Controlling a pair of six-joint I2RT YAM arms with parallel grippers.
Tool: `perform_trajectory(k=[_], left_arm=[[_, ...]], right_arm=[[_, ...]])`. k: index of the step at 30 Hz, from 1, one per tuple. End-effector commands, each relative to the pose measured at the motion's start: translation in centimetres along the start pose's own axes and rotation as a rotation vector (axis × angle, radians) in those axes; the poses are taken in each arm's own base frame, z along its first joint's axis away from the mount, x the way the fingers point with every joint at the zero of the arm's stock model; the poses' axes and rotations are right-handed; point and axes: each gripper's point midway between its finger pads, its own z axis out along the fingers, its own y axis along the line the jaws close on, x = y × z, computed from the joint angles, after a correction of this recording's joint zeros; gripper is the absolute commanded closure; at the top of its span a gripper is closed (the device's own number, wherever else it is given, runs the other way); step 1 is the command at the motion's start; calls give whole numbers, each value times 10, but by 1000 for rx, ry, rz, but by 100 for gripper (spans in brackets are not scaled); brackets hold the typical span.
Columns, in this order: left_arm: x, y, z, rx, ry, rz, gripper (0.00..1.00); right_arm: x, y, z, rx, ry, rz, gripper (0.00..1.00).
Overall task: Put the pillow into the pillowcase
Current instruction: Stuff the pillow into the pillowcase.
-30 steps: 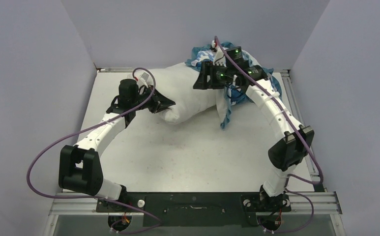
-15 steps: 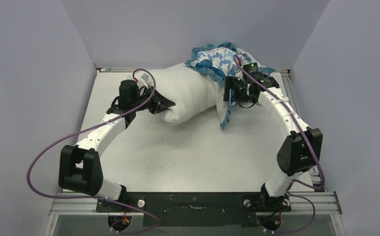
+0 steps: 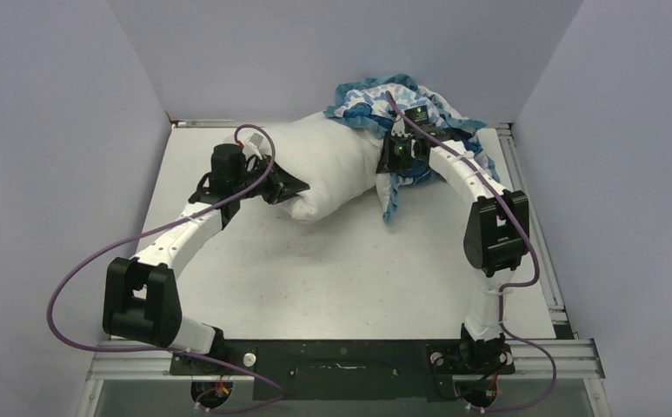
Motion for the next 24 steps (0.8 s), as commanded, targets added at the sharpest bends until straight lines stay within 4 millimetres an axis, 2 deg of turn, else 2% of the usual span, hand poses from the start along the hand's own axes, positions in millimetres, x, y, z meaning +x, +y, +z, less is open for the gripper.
perform_trajectory(k=[1, 4, 7, 11, 17, 20, 23, 24], left_arm=[[-12, -33, -8, 93, -68, 120, 100], [-16, -31, -2, 84, -77, 108, 100], [-19, -37, 6, 94, -81, 109, 100], [-18, -50, 19, 109, -56, 133, 100], [-1, -72, 39, 142, -24, 168, 100], [15, -89, 46, 186, -20, 171, 100], [31, -94, 51, 188, -20, 181, 100], [35, -93, 52, 180, -23, 181, 100]], right_arm=[[-48, 80, -71, -285, -163, -108, 95], [-34, 119, -103, -463, -152, -129, 95], [-19, 161, -130, -644, -127, -168, 95], [-2, 208, -142, -786, -57, -235, 95], [-14, 270, -141, -1001, -44, -199, 95], [-27, 298, -153, -1156, -63, -177, 95], [-44, 315, -170, -1295, -77, -138, 95], [-49, 315, -167, -1299, -74, -128, 95]])
